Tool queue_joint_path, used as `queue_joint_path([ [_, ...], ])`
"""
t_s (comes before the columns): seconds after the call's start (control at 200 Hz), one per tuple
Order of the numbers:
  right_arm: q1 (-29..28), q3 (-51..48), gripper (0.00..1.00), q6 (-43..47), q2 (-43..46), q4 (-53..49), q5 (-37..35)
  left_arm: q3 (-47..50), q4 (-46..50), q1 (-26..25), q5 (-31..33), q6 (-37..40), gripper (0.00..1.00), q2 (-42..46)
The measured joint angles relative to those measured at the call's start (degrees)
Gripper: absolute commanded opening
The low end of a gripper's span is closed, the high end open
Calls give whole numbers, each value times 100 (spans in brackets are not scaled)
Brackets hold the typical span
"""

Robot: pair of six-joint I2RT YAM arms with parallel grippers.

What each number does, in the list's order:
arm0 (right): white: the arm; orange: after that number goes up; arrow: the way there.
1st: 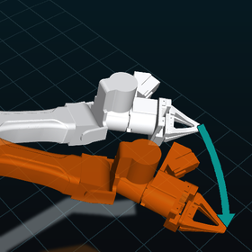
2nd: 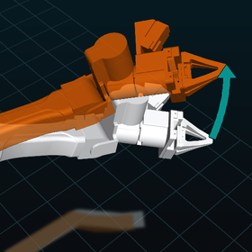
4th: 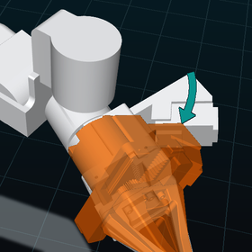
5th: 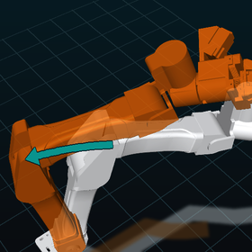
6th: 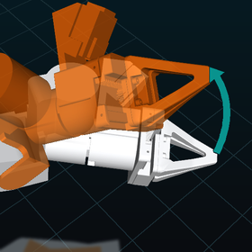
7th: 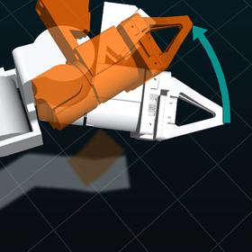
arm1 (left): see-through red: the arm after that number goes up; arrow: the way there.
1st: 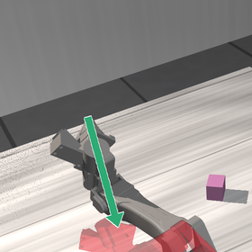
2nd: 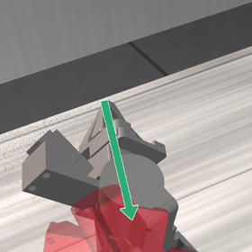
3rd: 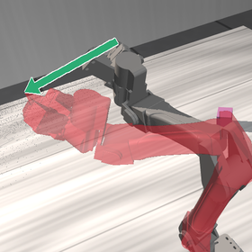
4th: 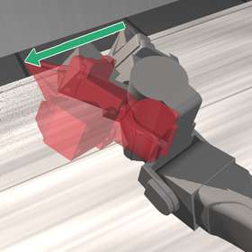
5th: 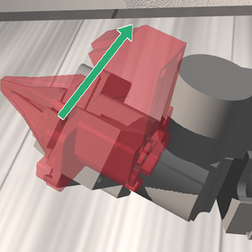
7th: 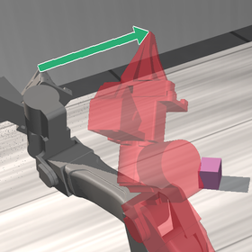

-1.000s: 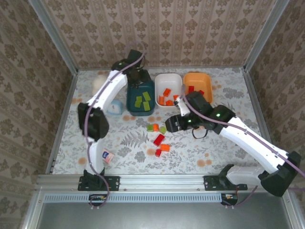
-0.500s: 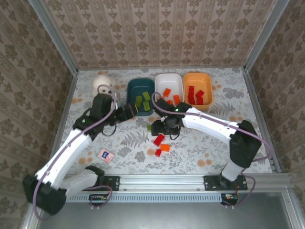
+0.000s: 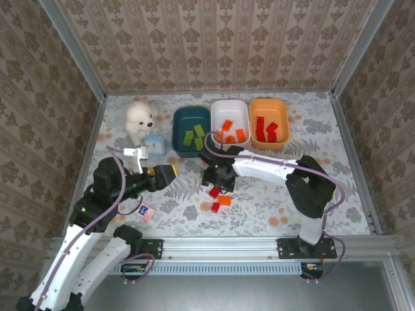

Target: Sort the legos into containers by color

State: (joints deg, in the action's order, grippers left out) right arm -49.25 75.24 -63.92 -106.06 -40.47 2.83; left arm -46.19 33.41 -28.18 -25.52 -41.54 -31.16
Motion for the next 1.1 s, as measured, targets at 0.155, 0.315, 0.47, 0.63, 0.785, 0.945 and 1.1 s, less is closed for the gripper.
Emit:
queue_joint_path([
  [0.155, 0, -63, 68, -138, -129, 63, -105, 0, 568, 0, 79, 2, 79, 92],
  [0.315, 0, -72, 67, -232, -197, 63, -157, -4, 844, 0, 129, 4, 79, 251],
  [0.47, 0, -74, 64, -295, -315, 111, -160, -4, 883, 0, 131, 4, 79, 223],
  [0.63, 0, -61, 56, -354, -483, 173, -157, -7, 887, 0, 131, 4, 79, 184],
  [0.785, 0, 39, 42, -385, -612, 116, -160, -7, 885, 0, 129, 4, 79, 168],
  [0.945, 0, 96, 26, -348, -614, 74, -162, -7, 885, 0, 131, 4, 80, 149],
  [1.1, 0, 330, 24, -149, -568, -22, -293, -7, 813, 0, 127, 2, 80, 79],
])
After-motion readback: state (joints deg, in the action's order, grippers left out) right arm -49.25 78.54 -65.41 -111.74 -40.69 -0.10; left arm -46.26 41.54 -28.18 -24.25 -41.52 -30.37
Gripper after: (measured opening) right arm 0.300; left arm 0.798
